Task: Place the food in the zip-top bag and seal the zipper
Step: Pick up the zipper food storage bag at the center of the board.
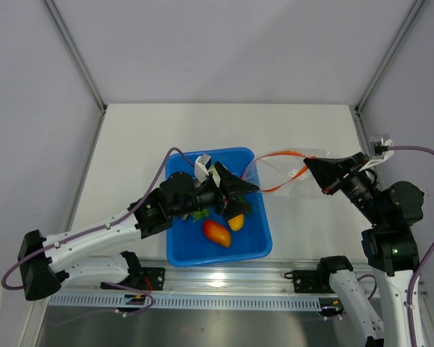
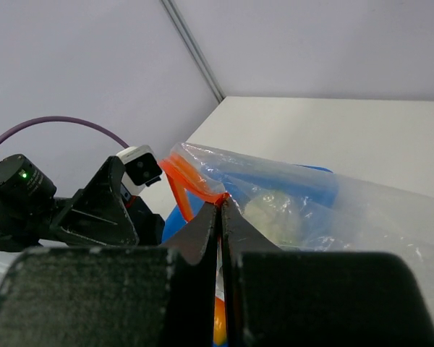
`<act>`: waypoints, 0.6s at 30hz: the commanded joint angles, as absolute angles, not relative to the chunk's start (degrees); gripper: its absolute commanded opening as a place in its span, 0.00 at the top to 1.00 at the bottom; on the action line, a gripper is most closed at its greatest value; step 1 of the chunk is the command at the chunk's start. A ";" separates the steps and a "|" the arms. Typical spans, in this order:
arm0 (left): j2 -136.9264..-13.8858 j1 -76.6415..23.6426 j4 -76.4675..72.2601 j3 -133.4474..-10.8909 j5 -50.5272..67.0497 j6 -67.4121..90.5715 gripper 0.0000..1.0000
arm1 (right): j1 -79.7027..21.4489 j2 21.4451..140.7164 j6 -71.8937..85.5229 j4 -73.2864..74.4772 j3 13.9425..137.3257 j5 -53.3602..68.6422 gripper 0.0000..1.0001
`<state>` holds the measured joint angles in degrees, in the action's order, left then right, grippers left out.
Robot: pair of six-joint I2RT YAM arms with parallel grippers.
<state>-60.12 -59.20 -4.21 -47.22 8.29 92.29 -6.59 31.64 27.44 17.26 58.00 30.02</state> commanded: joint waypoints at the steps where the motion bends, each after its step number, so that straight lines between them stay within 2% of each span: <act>1: -61.26 -59.68 -7.02 -51.50 4.93 94.66 0.11 | -6.77 30.85 28.04 15.82 58.01 30.59 1.00; 10: -66.17 -59.68 -8.61 -53.17 5.88 95.89 0.11 | -6.94 30.32 28.38 16.09 58.45 31.55 1.00; 15: -68.64 -59.59 -10.81 -53.52 6.50 97.82 0.14 | -6.94 30.76 30.06 14.94 58.54 32.87 1.00; 17: -69.78 -59.59 -11.51 -54.49 6.50 97.47 0.19 | -6.94 30.67 30.58 14.94 58.45 33.31 1.00; 18: -70.13 -59.50 -11.43 -55.01 6.59 97.04 0.26 | -6.94 30.67 30.67 15.03 58.53 33.40 1.00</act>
